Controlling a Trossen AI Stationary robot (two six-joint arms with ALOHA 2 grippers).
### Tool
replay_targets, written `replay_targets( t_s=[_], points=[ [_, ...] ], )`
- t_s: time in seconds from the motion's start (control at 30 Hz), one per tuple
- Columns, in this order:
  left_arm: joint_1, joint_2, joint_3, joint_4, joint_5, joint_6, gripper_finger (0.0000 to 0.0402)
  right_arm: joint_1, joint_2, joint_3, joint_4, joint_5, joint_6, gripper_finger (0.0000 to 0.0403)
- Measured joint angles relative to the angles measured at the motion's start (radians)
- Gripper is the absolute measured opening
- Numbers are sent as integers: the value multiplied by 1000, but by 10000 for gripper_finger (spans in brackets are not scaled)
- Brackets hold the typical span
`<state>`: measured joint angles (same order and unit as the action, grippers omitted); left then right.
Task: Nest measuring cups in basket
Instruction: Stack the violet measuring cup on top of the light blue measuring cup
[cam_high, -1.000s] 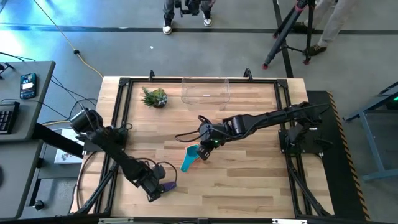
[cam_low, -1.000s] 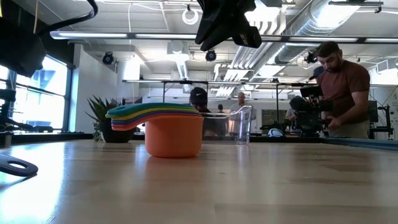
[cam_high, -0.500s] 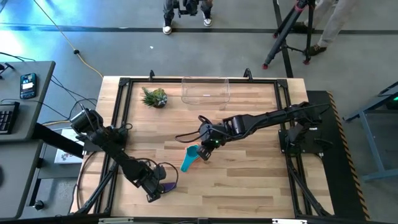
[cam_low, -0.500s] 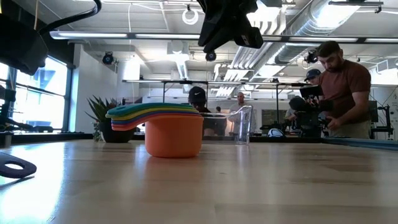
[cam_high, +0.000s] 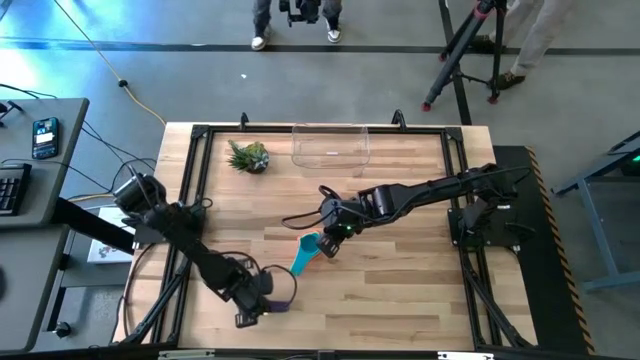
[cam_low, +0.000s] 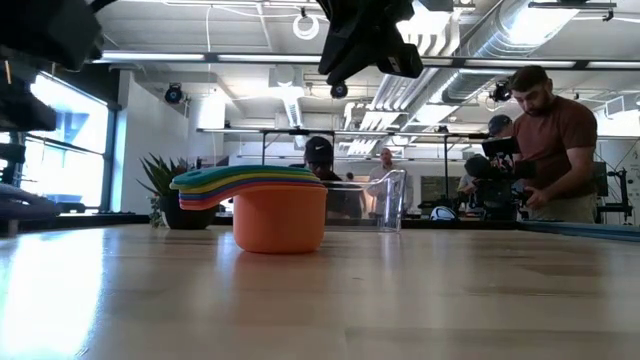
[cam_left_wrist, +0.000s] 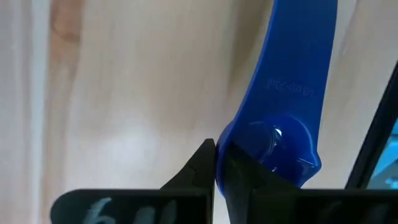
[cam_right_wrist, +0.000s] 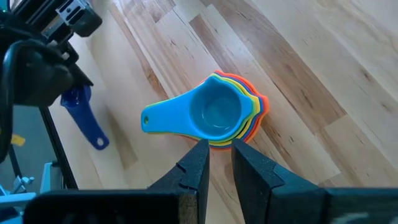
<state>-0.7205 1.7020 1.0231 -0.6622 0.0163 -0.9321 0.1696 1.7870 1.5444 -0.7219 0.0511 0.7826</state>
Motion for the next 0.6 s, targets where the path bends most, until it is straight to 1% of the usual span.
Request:
replay_targets(
  t_s=[0.17, 0.33, 0.6],
  points=[
    [64, 0, 31, -67, -1, 188, 5, -4, 0, 0, 0, 31, 31, 60],
    [139, 0, 62, -138, 4, 404, 4, -21, 0, 0, 1, 53, 103, 60],
    [229, -1, 79, -237, 18, 847, 4, -53, 0, 0, 1, 54, 136, 60]
  ],
)
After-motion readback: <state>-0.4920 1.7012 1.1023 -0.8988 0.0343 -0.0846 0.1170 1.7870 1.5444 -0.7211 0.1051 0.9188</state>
